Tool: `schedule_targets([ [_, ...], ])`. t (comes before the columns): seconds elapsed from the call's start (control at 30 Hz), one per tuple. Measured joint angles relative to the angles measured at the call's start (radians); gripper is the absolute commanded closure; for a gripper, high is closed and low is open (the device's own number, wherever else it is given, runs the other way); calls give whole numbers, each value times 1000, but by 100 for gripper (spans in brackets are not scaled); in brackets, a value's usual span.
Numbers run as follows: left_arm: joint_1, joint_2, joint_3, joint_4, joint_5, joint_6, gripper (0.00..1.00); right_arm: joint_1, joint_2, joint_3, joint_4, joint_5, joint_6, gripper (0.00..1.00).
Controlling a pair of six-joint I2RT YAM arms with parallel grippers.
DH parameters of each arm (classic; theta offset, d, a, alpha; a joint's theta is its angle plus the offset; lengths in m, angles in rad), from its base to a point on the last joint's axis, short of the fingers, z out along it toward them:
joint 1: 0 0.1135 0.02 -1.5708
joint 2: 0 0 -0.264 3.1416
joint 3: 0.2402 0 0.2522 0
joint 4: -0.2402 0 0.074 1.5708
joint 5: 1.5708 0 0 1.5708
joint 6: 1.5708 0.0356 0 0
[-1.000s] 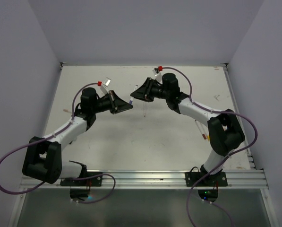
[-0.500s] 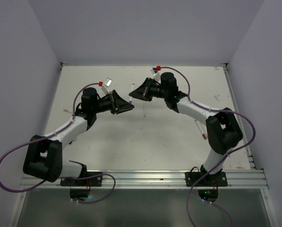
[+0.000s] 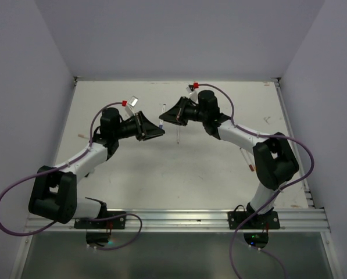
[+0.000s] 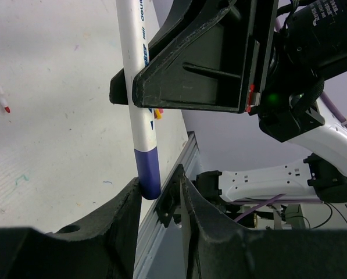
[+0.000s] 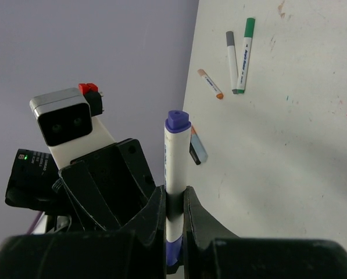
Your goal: Open the pen caps
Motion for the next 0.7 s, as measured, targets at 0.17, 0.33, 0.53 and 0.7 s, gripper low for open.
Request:
schedule_targets([
  [0.17, 1, 10, 0, 0, 5, 0, 65, 1, 0, -12, 2, 0, 4, 100],
  [0.33, 3, 14, 0, 0, 6, 0, 64, 8, -8, -25, 8, 0, 8, 100],
  [0.53, 10, 14, 0, 2, 6, 0, 66, 15, -22, -40, 10, 0, 8, 100],
  [0.7, 13, 14, 0, 8, 7, -2, 73, 20, -22, -40, 10, 0, 8, 100],
])
